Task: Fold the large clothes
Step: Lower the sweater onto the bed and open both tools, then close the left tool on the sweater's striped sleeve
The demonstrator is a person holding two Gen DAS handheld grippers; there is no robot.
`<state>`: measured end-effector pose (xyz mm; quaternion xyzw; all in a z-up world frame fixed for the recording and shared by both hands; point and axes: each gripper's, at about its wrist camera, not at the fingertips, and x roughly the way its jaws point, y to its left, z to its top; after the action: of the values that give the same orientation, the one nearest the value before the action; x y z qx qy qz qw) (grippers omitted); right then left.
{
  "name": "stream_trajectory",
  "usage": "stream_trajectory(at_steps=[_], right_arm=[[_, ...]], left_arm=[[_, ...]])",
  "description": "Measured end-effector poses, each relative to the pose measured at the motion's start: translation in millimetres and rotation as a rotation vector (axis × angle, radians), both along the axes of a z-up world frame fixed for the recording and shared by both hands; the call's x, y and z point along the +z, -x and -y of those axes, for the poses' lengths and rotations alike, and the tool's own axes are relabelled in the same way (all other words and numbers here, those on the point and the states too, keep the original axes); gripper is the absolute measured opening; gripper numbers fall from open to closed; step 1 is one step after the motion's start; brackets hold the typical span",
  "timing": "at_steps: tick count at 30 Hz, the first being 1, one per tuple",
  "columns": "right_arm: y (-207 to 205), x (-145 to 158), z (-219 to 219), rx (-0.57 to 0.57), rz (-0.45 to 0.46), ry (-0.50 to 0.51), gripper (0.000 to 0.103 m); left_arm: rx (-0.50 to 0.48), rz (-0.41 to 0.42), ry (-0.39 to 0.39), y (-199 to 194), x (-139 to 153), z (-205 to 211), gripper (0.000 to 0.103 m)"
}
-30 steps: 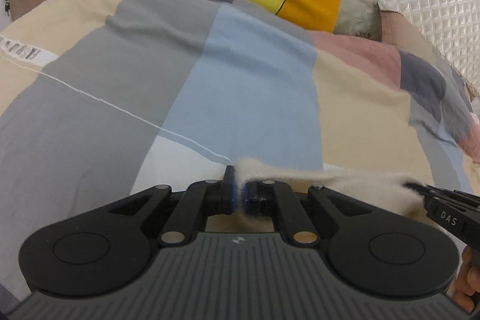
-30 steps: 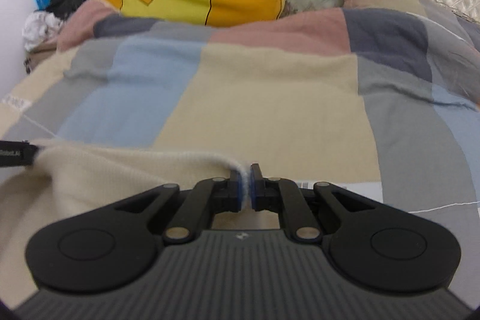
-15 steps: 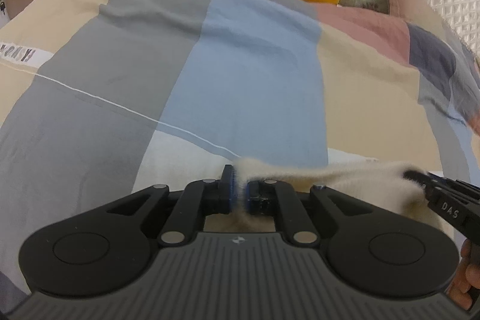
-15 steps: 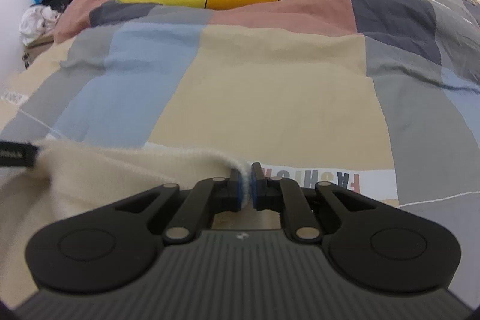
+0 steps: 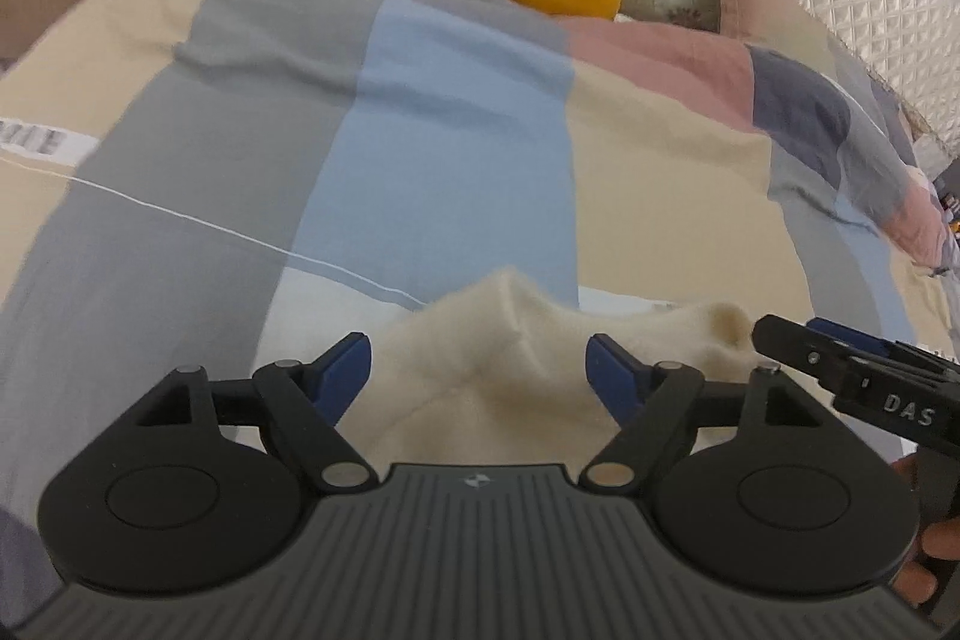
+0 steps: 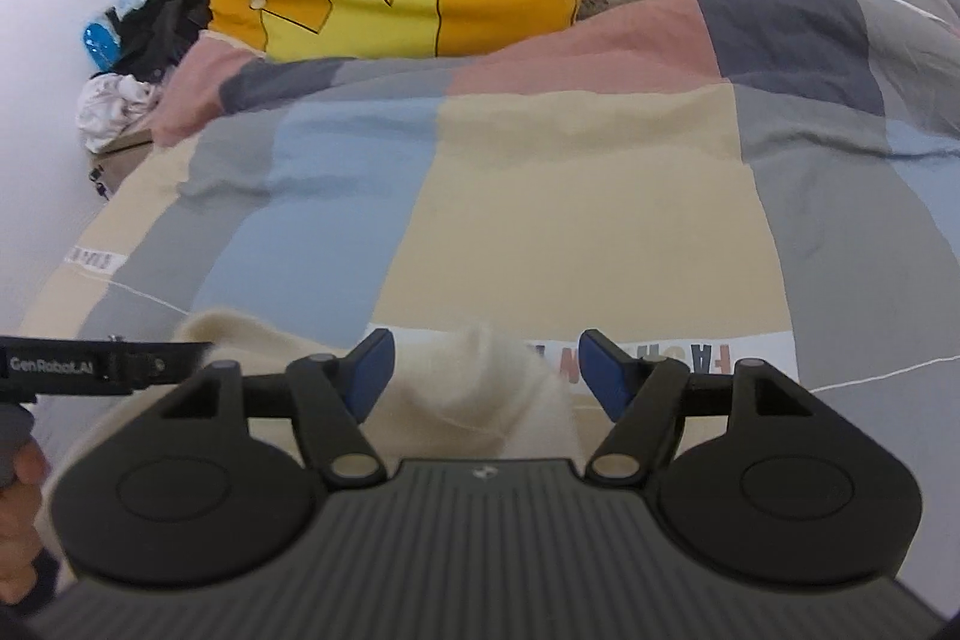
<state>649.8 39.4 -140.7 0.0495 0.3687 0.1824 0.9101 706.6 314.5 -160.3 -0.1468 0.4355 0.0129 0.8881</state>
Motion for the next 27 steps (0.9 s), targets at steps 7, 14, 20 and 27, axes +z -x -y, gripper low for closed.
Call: stream_trajectory(at_steps=[7, 14, 20, 27], right_arm=[[38.0, 31.5, 6.4, 0.016, 0.032, -0.017, 0.070], [110.0, 83.0, 11.2, 0.036, 0.116, -0.049, 0.070], [195.0, 119.0, 25.3, 0.043, 0.175, -0.083, 0.070], [298.4, 140.1, 49.5, 0.054, 0.223, -0.104, 0.070]], left_arm=[[-0.037, 0.085, 0.000, 49.5, 48.9, 12.7, 0.083], [-0.038, 0.172, -0.017, 132.1, 104.7, 30.1, 0.082], [-0.023, 0.227, -0.009, 236.3, 145.9, 45.9, 0.082], [0.030, 0.270, -0.047, 372.5, 180.8, 53.5, 0.082]])
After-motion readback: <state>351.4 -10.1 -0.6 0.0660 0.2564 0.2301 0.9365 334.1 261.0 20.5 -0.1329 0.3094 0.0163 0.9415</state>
